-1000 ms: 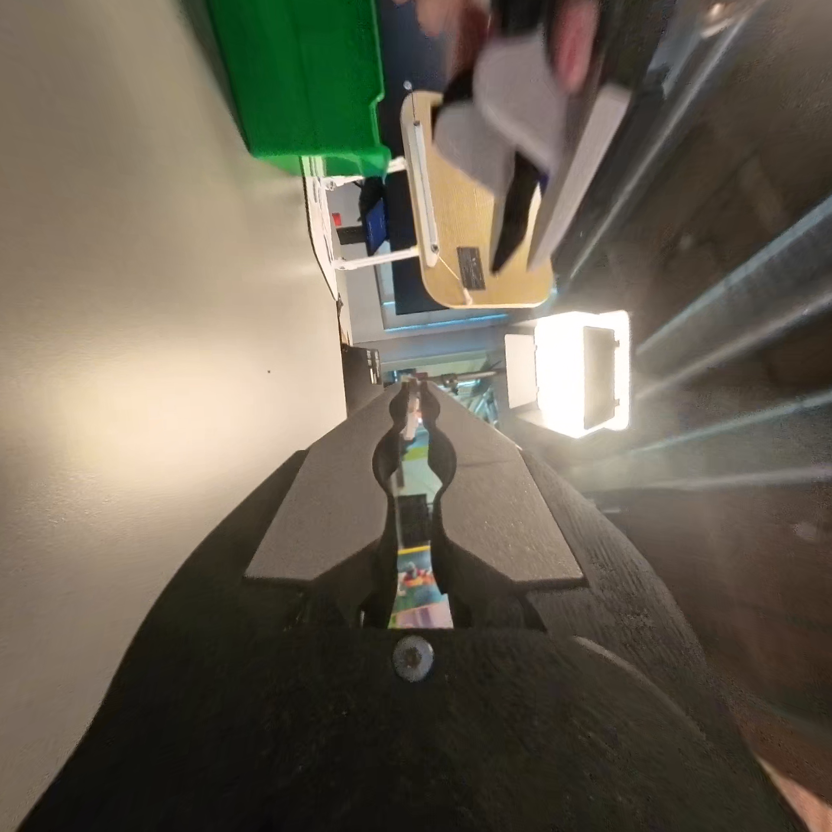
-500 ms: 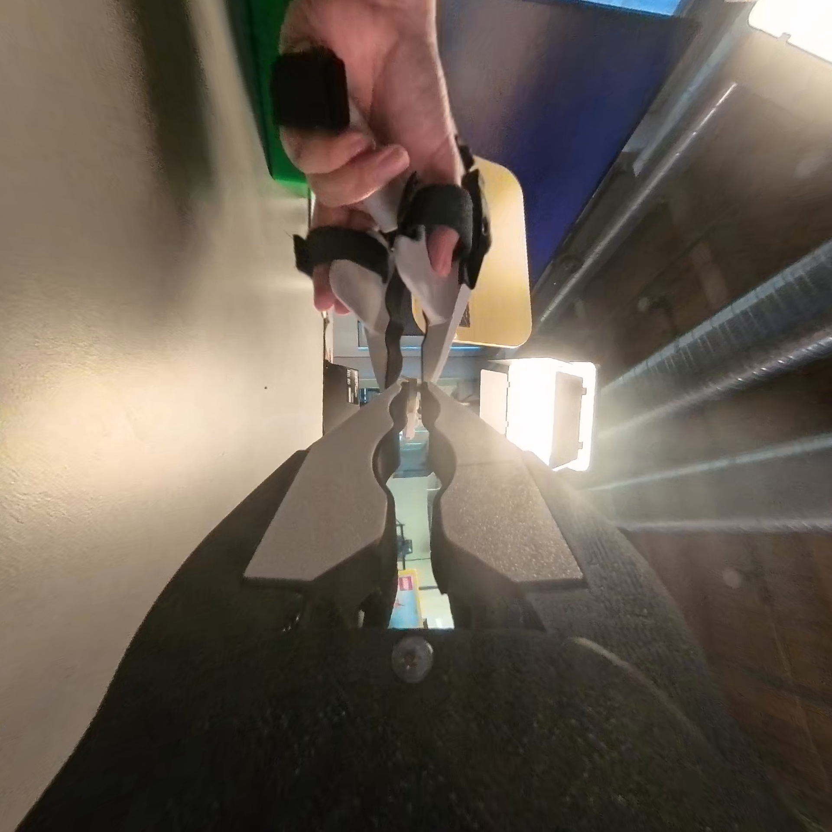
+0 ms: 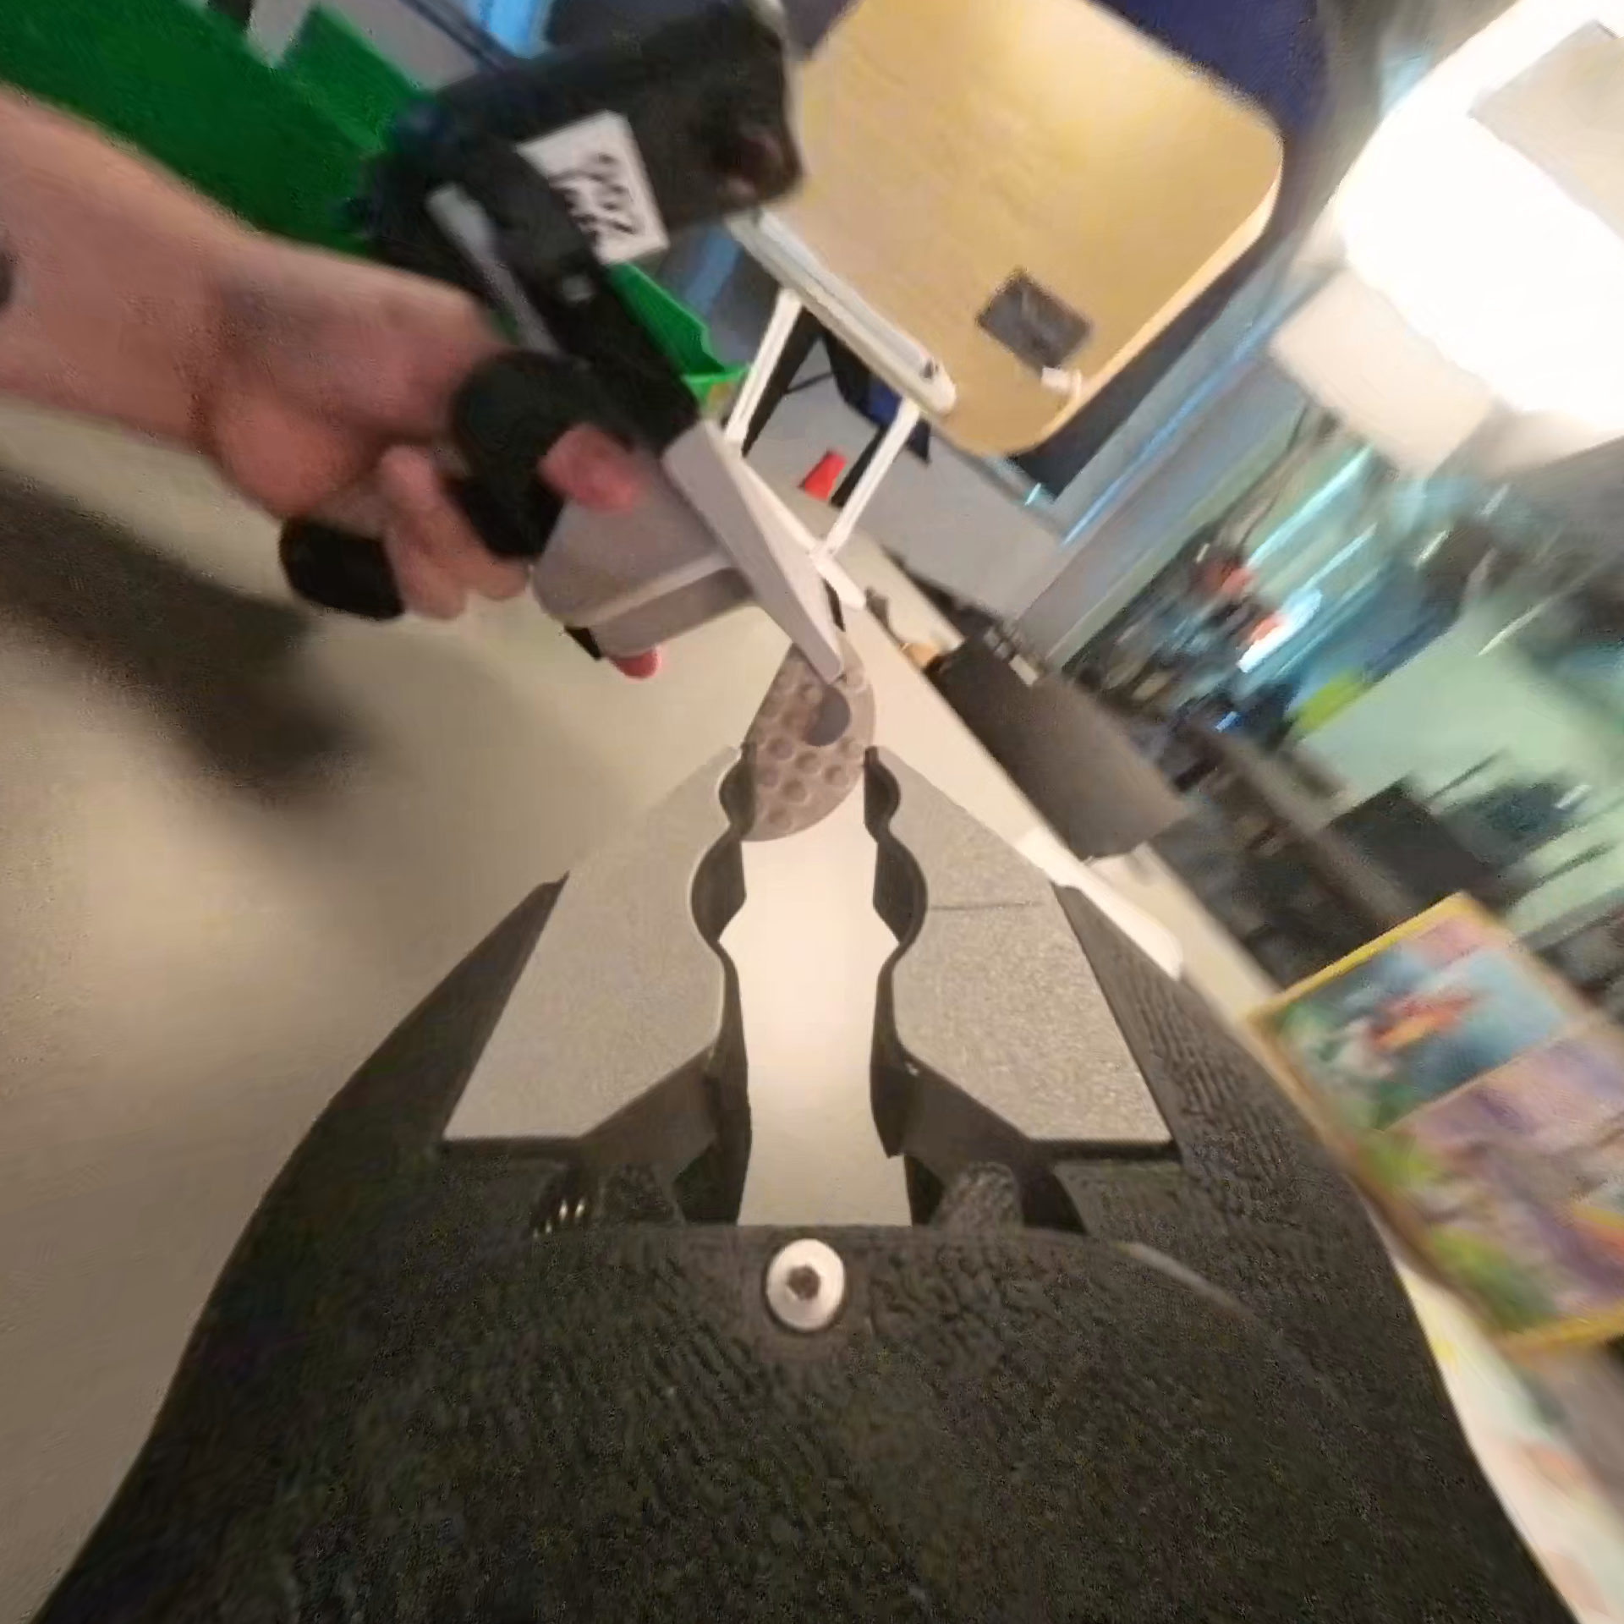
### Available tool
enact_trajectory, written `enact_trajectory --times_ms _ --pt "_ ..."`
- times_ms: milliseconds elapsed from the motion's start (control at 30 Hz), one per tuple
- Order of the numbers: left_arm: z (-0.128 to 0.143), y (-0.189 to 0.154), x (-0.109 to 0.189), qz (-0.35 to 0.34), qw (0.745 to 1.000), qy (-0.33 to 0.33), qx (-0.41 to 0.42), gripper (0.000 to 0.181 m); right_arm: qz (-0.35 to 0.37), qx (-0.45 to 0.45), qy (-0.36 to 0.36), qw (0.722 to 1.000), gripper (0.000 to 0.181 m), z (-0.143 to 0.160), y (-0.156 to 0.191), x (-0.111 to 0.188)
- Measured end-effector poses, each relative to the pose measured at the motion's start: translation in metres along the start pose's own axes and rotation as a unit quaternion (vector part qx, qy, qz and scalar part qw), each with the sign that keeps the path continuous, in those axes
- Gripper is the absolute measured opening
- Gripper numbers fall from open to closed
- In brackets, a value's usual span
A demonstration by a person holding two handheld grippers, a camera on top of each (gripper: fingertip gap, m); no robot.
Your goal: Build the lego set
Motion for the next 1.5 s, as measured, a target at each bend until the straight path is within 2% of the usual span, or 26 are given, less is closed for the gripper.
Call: enact_trajectory --times_ms 33,100,233,333,433,567,833,967,1067,1200,1300,1400,1500 --pt "0.001 0.000 -0.001 -0.015 1.000 -0.005 -0.018 0.004 -0.004 -0.042 0.015 0.999 0.024 0.003 -0.002 -0.005" --pt "0.002 0.000 -0.004 -0.039 0.998 -0.009 -0.042 0.004 0.007 -0.071 0.057 0.996 0.020 0.009 -0.003 -0.014" --pt "0.005 0.004 -0.006 -0.061 0.997 -0.005 -0.049 0.004 0.018 -0.052 0.097 0.994 0.014 0.012 0.000 -0.022" --pt "0.005 0.004 -0.006 -0.057 0.998 -0.009 -0.038 0.004 0.020 -0.051 0.095 0.994 0.013 0.012 0.000 -0.021" --pt "0.007 0.007 -0.008 -0.082 0.995 -0.005 -0.052 0.004 0.020 -0.047 0.079 0.996 0.007 0.008 0.000 -0.019" --pt "0.010 0.005 -0.011 -0.078 0.996 0.000 -0.046 0.004 0.016 -0.037 0.095 0.995 0.012 0.010 0.003 -0.023" --pt "0.011 0.008 -0.011 -0.102 0.993 0.005 -0.052 0.004 0.014 -0.084 0.124 0.989 0.007 0.015 0.004 -0.027" --pt "0.010 0.007 -0.009 -0.092 0.995 0.014 -0.042 0.004 0.016 -0.110 0.117 0.987 0.006 0.014 0.004 -0.028" --pt "0.013 0.009 -0.007 -0.091 0.994 0.023 -0.051 0.004 0.003 -0.093 0.132 0.987 0.005 0.013 0.006 -0.028" --pt "0.015 0.011 -0.009 -0.105 0.993 0.015 -0.058 0.003 0.002 -0.083 0.133 0.988 0.004 0.015 0.007 -0.026" --pt "0.008 0.017 -0.004 -0.164 0.981 -0.008 -0.099 0.003 -0.002 -0.079 0.144 0.986 0.000 0.021 0.006 -0.023" --pt "0.003 0.014 0.001 -0.130 0.989 -0.029 -0.060 0.003 -0.018 -0.096 0.130 0.987 0.000 0.022 0.008 -0.023" --pt "0.004 0.010 -0.002 -0.133 0.987 -0.026 -0.084 0.004 -0.013 -0.104 0.126 0.987 0.000 0.024 0.005 -0.025"
Point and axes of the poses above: each gripper's, where its closed fingertips meet, x back along the fingers, z out of its underside, y = z × x across the jaws, the point moved 6 cm from there along x, back along the fingers, and after that the axes turned 13 degrees about x, right-handed, at the moved point
